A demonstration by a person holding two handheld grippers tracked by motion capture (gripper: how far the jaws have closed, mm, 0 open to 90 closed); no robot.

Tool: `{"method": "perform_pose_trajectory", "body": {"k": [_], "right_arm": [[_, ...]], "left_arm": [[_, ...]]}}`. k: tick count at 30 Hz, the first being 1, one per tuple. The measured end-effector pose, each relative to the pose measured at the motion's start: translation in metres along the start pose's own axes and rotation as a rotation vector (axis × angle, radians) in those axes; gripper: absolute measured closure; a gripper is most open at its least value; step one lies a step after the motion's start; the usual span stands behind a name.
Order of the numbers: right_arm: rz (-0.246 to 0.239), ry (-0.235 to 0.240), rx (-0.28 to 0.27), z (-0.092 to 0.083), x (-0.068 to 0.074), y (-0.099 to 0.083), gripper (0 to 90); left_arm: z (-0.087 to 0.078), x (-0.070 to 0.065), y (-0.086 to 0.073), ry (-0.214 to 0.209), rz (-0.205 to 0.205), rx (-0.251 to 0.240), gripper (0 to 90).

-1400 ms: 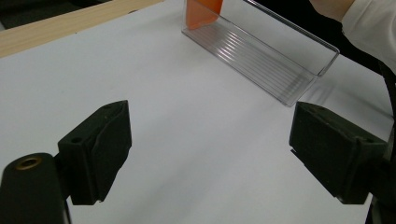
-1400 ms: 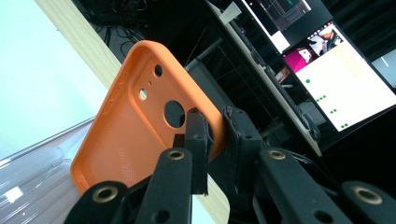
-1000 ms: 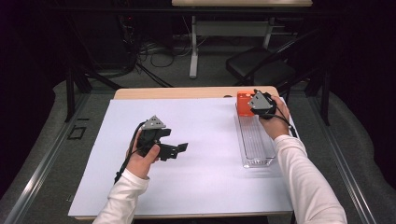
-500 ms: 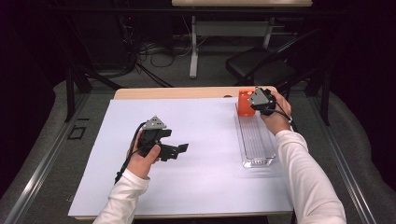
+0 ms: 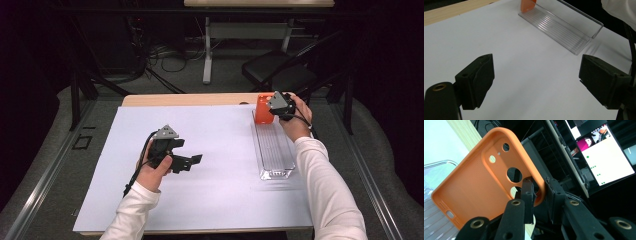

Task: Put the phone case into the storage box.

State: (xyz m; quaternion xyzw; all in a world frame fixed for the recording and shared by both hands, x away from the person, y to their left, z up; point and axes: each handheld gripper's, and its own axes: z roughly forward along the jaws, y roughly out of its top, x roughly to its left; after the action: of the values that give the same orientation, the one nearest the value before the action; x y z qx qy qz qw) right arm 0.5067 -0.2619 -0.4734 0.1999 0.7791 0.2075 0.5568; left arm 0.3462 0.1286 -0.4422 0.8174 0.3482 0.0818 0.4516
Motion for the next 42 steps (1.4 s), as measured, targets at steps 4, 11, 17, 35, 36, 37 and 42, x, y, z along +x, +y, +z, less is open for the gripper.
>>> {"method": "perform_pose_trajectory", "body": {"k": [4,11,17,35,36,37,42], "right_arm": [[0.008,-0.001,0.001,0.0012,-0.0005,-0.0016,77.2],[0.013,-0.004,0.001,0.0032,-0.0008,-0.0009,76.4],[0.039,-0.003,0.002,0.0039,-0.0012,-0.001,75.8],[0.063,0.001,0.001,0.0021,0.0015,0.004,63.3],[0.061,0.001,0.004,0.0024,0.0017,0.0042,62.2],[0.061,-0.005,0.008,0.0027,0.0024,0.0042,61.6],[0.051,-0.008,0.018,0.0021,0.0035,0.004,59.0]], "left_arm": [[0.0003,-0.0004,-0.0002,0.001,-0.003,-0.005,13.2],[0.0007,-0.0002,0.0001,-0.001,-0.001,0.001,13.2],[0.0002,0.0004,0.0002,0.0,0.0,0.0,13.2],[-0.0009,0.0008,0.0003,-0.001,-0.002,-0.002,13.2],[-0.0013,0.0009,0.0003,0.0,-0.001,0.0,13.2],[-0.0015,0.0011,0.0003,0.0,-0.001,0.0,13.2],[-0.0024,0.0013,0.0004,0.003,0.0,-0.006,13.2]]}}
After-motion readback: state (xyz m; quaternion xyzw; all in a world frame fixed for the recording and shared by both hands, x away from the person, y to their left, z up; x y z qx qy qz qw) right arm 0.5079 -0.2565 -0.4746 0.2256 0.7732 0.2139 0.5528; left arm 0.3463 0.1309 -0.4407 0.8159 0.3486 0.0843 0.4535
